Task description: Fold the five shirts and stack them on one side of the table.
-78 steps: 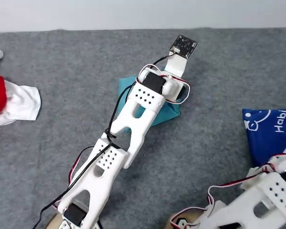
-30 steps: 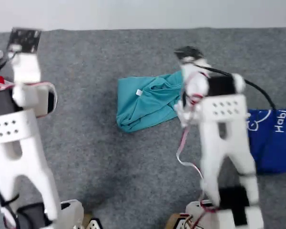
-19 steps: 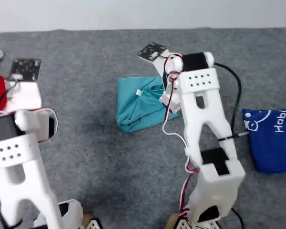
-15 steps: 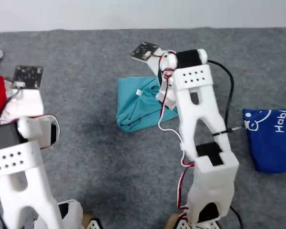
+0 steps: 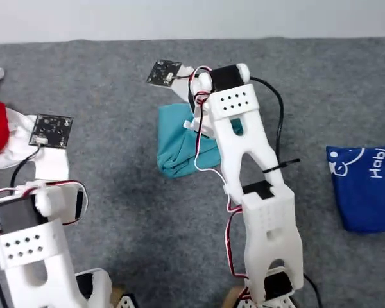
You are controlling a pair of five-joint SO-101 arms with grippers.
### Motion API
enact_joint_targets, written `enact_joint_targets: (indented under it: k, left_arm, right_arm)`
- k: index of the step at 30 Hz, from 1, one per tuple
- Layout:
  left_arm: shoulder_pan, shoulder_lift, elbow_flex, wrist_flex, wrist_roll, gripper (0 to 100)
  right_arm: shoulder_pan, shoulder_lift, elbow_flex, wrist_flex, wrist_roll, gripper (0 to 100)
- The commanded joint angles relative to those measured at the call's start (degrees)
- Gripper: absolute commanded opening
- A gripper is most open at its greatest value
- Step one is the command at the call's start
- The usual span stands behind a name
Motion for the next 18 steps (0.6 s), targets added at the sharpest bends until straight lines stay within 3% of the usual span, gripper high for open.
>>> enact_joint_targets:
  k: [1,4,9,13,18]
  left_arm:
    - [-0.44,-1.32,0.13,-0.97,-0.88,0]
    - [-0.44,-1.32,0.22,-0.79,-0.88,0]
    - [-0.44,-1.32,0.22,-0.88,-0.79,0]
    - [-0.44,-1.23,0.22,-0.88,-0.79,0]
    - [-0.26,-0.97,0.13,-0.97,-0.79,0]
  right_arm:
    - [0.31,2.77,-5.45,-2.07,0.62,30.3]
    - [0.66,6.29,-9.05,-2.07,0.53,22.7]
    - [1.45,9.19,-16.53,-0.92,1.58,1.1]
    - [2.86,9.36,-20.22,3.74,7.91,0.9]
    - [6.11,8.40,-20.22,3.91,8.35,1.0]
